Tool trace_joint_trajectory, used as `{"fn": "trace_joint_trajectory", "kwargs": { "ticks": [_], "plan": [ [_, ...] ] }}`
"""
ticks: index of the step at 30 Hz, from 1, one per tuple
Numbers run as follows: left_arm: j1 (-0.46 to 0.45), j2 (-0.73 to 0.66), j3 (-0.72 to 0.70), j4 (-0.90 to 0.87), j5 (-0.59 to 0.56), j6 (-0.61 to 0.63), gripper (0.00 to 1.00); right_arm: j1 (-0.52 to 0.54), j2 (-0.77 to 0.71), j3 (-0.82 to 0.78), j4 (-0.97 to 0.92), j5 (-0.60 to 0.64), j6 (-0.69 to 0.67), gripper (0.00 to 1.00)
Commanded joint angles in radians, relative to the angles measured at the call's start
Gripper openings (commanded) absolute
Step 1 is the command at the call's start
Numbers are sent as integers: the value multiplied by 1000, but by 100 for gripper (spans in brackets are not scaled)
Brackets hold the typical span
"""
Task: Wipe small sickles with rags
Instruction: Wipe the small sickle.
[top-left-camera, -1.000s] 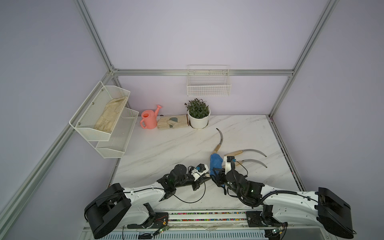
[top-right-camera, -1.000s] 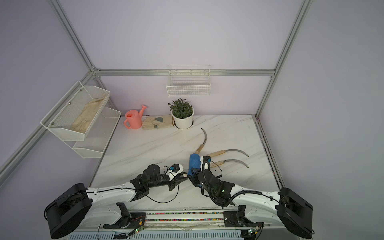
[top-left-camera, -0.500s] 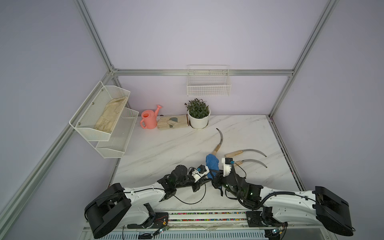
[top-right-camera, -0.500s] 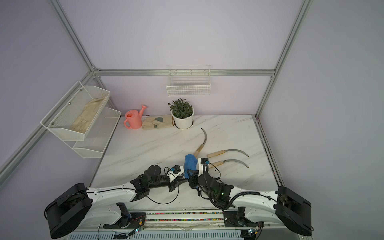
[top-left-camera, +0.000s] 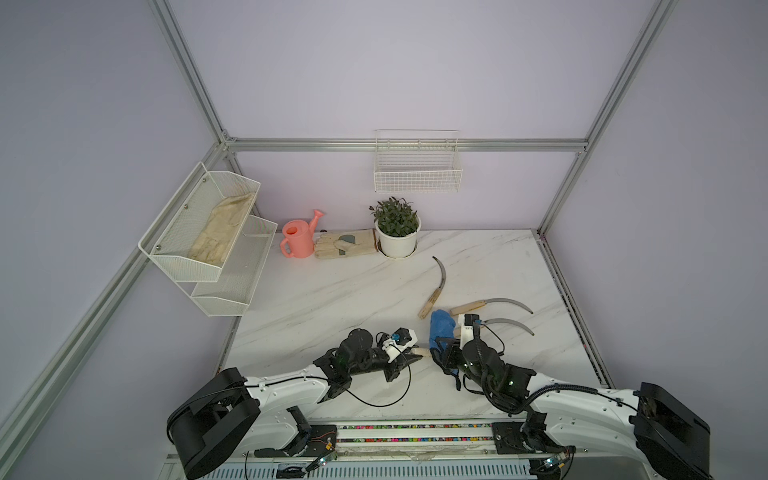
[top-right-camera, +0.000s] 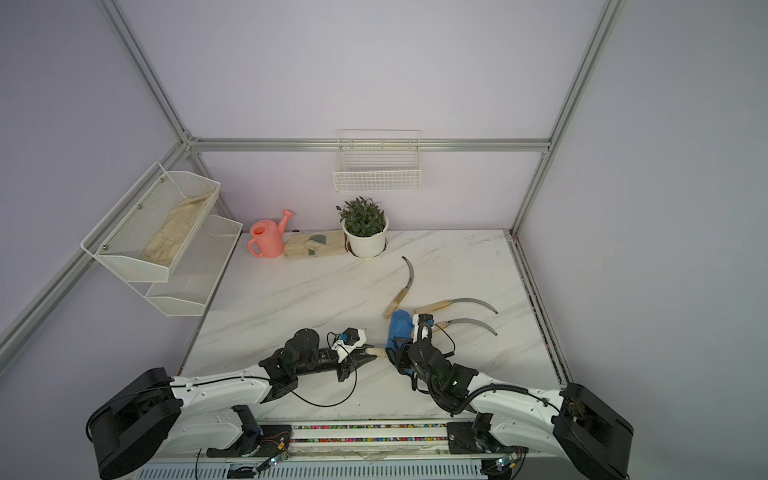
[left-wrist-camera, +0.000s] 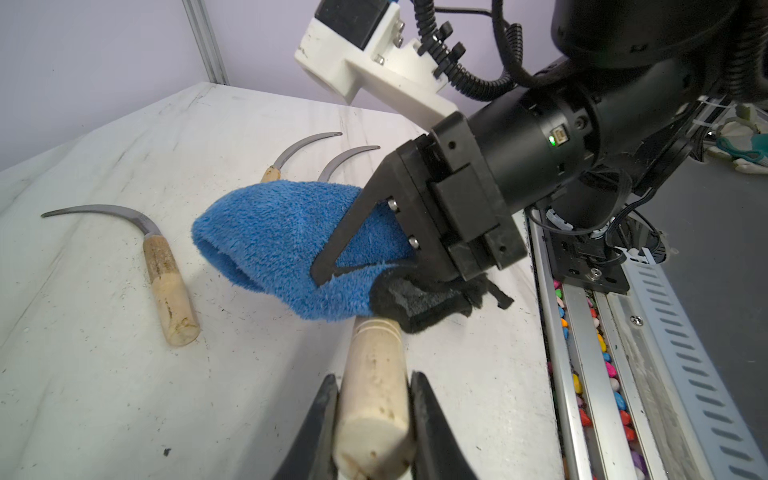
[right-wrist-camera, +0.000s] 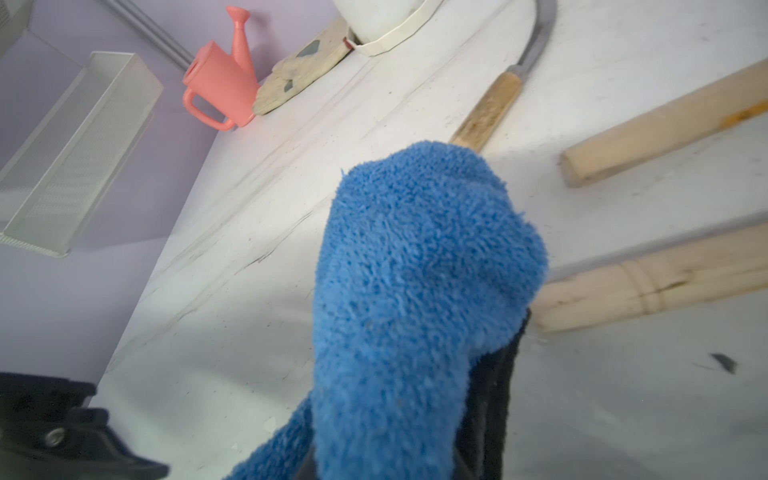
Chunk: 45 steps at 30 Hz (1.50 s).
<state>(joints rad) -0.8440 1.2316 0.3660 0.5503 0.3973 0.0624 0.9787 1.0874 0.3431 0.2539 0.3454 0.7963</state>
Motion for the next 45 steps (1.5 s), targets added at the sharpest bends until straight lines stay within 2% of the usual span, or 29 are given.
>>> {"fn": "trace_joint_trajectory", "kwargs": {
  "ticks": [1, 6, 11, 20, 26, 28, 32, 37, 41, 45],
  "plan": [
    [-1, -13, 20, 158, -3, 19, 0, 125, 58, 91, 24, -107, -50, 0],
    [-1, -17, 17, 155, -3, 27, 0, 172, 156, 158, 79, -160, -60, 0],
    [-1, -5, 18, 164, -17, 24, 0, 166, 210, 111, 84, -80, -13, 0],
    [-1, -23, 7, 168, -22, 24, 0, -38, 73, -121, 80, -100, 69, 0],
    [-1, -38, 1, 168, -20, 32, 0, -42, 1, -79, -67, -59, 63, 0],
    [-1, -39, -4, 179, -43, 27, 0, -43, 4, -58, -53, -92, 44, 0],
    [-1, -24, -1, 194, -35, 27, 0, -5, 56, 7, 5, -157, 22, 0],
    [-1, -44, -12, 193, -62, 31, 0, 152, 133, 158, -34, -85, -31, 0],
    [-1, -35, -15, 212, -74, 27, 0, 158, 173, 147, 24, -79, -20, 0],
    [-1, -39, -16, 206, -85, 30, 0, 130, 154, 109, 14, -40, 11, 0]
  ]
}}
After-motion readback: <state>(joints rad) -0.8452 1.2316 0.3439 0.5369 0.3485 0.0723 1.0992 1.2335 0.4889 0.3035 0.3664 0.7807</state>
